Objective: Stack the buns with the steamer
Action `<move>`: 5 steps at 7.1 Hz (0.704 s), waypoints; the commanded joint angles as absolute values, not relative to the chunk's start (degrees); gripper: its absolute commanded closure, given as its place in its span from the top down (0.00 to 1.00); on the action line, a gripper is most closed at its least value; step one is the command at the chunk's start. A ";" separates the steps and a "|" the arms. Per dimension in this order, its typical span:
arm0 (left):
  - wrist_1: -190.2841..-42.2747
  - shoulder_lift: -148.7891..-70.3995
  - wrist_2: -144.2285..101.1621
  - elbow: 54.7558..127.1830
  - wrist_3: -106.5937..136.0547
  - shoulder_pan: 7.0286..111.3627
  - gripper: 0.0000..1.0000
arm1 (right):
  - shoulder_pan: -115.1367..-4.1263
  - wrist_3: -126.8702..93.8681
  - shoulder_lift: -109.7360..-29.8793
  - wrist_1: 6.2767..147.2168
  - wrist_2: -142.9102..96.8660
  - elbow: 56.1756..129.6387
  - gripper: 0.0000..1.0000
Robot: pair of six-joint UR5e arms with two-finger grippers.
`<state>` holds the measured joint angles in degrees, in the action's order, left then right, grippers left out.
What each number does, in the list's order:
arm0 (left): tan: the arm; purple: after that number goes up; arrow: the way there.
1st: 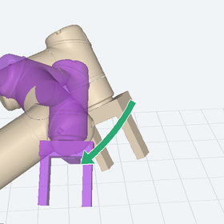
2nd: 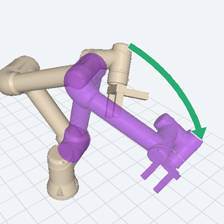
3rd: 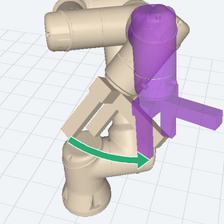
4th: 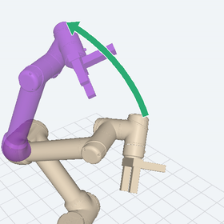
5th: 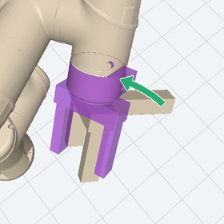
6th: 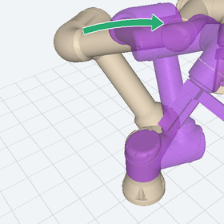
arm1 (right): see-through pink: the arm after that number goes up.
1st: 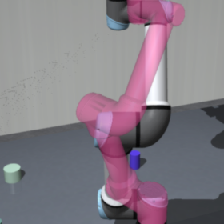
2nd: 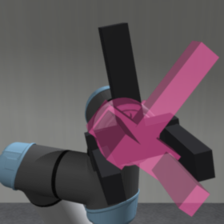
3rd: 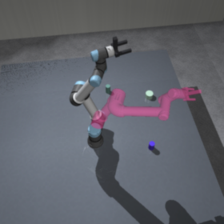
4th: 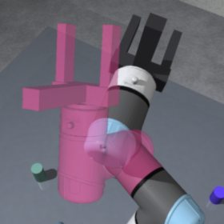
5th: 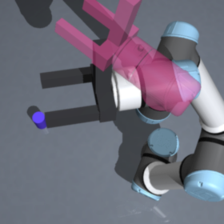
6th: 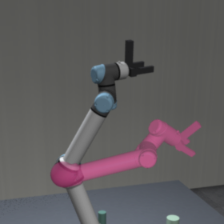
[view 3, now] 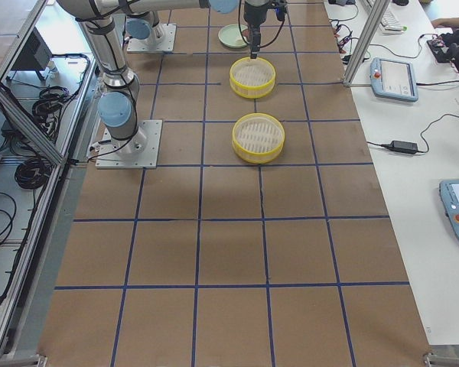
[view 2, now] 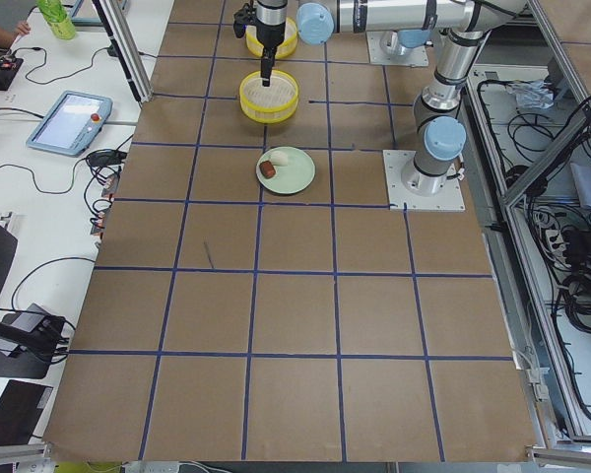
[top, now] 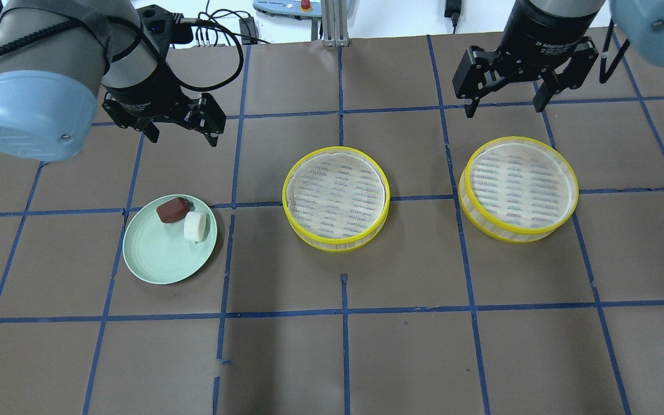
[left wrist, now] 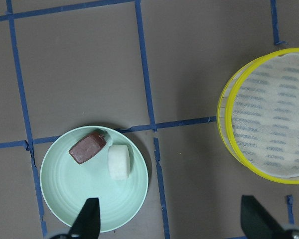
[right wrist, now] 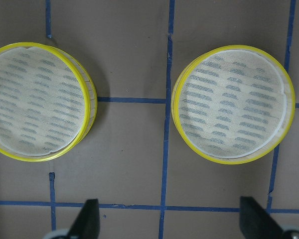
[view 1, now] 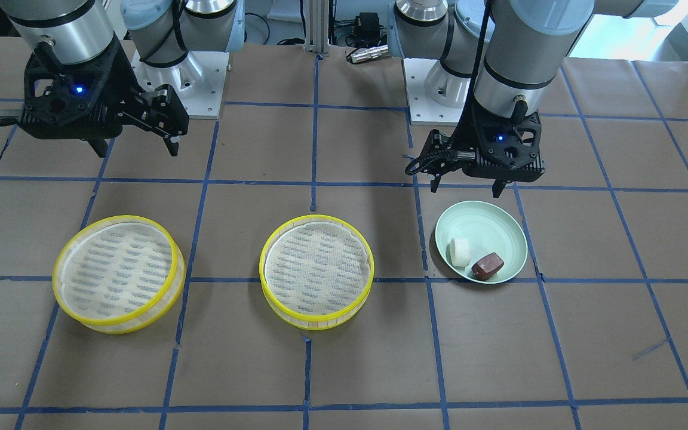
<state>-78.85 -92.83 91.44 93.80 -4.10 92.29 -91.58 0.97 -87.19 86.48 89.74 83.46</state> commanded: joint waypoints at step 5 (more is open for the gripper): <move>-78.58 -92.72 91.41 95.53 -5.00 91.41 1.00 | -88.87 1.67 -87.01 86.48 89.91 83.50 1.00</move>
<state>-79.01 -92.46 91.63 94.59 -4.43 91.71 -90.44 1.41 -86.96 86.51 89.78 83.43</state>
